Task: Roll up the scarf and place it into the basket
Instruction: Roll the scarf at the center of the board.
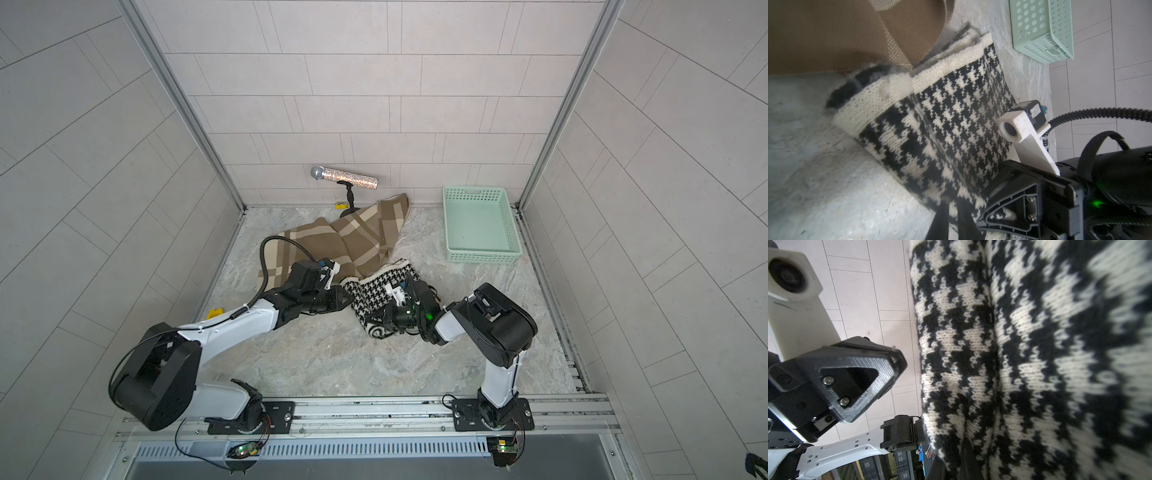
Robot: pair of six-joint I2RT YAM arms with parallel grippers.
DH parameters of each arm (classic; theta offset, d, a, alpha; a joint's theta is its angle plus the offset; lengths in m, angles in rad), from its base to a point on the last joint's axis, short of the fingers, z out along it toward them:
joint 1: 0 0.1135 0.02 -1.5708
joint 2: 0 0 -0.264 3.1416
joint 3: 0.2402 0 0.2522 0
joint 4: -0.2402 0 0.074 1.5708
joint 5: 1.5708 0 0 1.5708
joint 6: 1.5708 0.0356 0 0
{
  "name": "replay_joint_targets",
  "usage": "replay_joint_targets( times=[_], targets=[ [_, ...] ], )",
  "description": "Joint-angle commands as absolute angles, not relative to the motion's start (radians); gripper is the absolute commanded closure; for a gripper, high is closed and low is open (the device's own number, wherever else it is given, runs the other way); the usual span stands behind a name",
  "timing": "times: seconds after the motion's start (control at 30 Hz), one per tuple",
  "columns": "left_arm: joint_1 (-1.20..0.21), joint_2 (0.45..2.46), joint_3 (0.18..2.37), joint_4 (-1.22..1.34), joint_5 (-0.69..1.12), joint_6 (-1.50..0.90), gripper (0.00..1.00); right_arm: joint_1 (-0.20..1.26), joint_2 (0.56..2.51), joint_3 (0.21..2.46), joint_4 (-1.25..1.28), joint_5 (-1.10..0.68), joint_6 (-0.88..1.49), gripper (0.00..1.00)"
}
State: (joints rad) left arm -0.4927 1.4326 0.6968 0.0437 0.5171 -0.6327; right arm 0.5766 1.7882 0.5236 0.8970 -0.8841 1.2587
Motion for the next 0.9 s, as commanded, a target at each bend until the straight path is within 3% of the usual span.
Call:
replay_joint_targets(
  times=[0.0,0.13,0.27,0.43,0.6,0.73,0.87],
  targets=[
    [-0.502,1.502,0.722,0.184,0.535,-0.641,0.89,0.556,1.796,0.515,0.895,-0.863,1.279,1.00],
    [-0.505,1.618,0.745,0.291,0.557,-0.652,0.92,0.549,1.795,0.509,0.872,-0.851,1.271,1.00],
    [-0.505,1.756,0.769,0.386,0.568,-0.687,0.97,0.549,1.773,0.518,0.789,-0.828,1.234,0.93],
    [-0.505,1.886,0.828,0.375,0.583,-0.749,1.00,0.551,1.616,0.569,0.377,-0.729,1.028,0.76],
    [-0.505,1.916,0.809,0.368,0.571,-0.744,1.00,0.584,1.353,0.729,-0.272,-0.368,0.690,0.56],
    [-0.505,1.937,0.784,0.425,0.580,-0.754,1.00,0.657,1.229,0.793,-0.478,-0.120,0.550,0.48],
    [-0.506,1.966,0.779,0.467,0.603,-0.778,1.00,0.904,1.214,0.885,-0.604,0.229,0.416,0.39]
  ],
)
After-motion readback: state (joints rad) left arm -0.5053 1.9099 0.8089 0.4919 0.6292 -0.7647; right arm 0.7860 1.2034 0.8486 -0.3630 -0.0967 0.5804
